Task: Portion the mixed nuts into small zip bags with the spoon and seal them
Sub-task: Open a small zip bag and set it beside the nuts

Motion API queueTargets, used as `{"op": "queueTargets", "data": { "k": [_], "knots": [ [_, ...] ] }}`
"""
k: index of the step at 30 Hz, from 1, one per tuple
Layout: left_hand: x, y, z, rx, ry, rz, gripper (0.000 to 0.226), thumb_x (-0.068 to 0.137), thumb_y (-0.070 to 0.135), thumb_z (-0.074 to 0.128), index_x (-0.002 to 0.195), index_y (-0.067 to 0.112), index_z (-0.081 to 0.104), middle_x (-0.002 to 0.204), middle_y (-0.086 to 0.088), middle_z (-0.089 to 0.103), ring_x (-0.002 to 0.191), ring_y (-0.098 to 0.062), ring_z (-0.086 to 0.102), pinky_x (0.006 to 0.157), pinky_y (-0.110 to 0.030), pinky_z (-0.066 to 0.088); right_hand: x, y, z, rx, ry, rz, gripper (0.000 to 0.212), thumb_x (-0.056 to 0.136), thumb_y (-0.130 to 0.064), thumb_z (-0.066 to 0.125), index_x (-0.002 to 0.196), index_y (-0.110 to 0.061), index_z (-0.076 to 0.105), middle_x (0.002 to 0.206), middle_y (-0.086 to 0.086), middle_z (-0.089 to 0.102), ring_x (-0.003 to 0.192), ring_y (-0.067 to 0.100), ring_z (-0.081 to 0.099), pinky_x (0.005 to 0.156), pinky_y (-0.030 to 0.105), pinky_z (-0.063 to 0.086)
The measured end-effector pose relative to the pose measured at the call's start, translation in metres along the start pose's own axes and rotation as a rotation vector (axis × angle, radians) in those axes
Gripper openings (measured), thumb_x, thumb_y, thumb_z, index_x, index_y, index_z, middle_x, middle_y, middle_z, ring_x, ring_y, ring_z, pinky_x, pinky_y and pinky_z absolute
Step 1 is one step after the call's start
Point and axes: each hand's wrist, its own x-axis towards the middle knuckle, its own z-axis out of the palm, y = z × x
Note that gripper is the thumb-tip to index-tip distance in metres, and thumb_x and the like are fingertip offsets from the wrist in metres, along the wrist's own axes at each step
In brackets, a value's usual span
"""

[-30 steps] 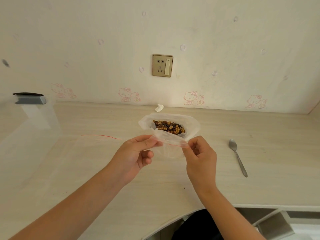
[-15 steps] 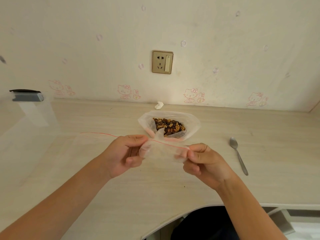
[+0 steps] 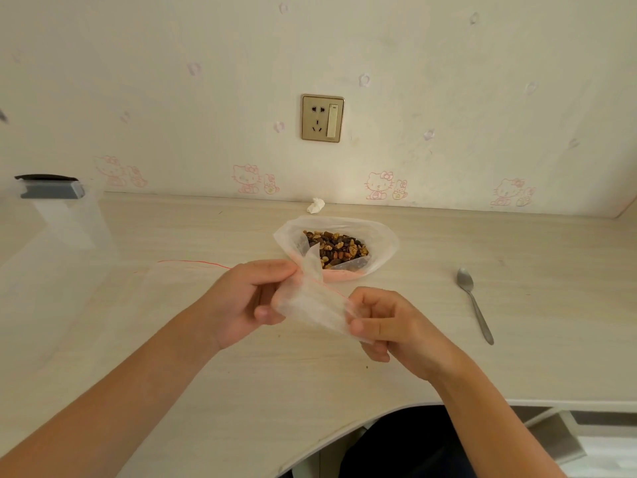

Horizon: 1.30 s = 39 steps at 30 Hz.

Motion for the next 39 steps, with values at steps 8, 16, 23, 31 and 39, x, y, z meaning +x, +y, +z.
{"op": "queueTargets", "data": {
  "k": [8,16,23,31,39],
  "knots": [
    [-0.006,0.001,0.014,0.468,0.070,-0.015,0.035,0.082,0.039,0.077,0.093,0.012,0.057,0.070,-0.004,0.051,0.050,-0.016,0.037,0.049,-0.024,0.036,-0.001,-0.006,0.001,0.279,0.227,-0.138,0.031,0.080,-0.033,0.084,0.079,-0.012,0.061,0.070,0.002,0.048,0.057,0.015,0.039,0.053,0.025,0.038],
    [-0.003,-0.014,0.034,0.852,0.314,0.073,0.043,0.071,0.043,0.078,0.101,0.033,0.048,0.056,0.023,0.056,0.046,-0.001,0.045,0.048,-0.018,0.034,0.002,0.001,0.017,-0.358,0.577,-0.165,0.031,0.078,-0.022,0.078,0.090,-0.023,0.049,0.070,-0.020,0.059,0.058,0.007,0.043,0.050,0.021,0.038],
    [-0.004,-0.027,0.045,1.163,0.529,0.215,0.028,0.089,0.047,0.066,0.102,0.038,0.042,0.056,0.009,0.054,0.050,-0.008,0.051,0.051,-0.031,0.039,0.012,0.012,0.039,-0.431,0.867,-0.238,0.036,0.085,0.002,0.061,0.085,-0.034,0.054,0.061,-0.008,0.048,0.050,0.004,0.038,0.044,0.016,0.032],
    [0.000,-0.023,0.029,0.996,0.617,0.334,0.027,0.094,0.022,0.064,0.107,0.037,0.045,0.079,0.008,0.068,0.048,-0.016,0.052,0.051,-0.035,0.043,0.016,0.024,0.044,-0.484,1.050,-0.217,0.039,0.084,-0.003,0.069,0.090,-0.036,0.049,0.086,-0.014,0.060,0.066,0.015,0.056,0.050,0.038,0.052],
    [0.002,-0.023,0.033,0.332,0.742,0.340,0.019,0.095,0.012,0.073,0.081,0.025,0.068,0.058,0.003,0.056,0.047,-0.014,0.047,0.051,-0.031,0.044,0.024,0.031,0.052,-0.433,1.090,-0.311,0.033,0.083,-0.005,0.069,0.083,-0.033,0.052,0.077,-0.008,0.056,0.063,0.009,0.046,0.053,0.023,0.042]
  ]
}}
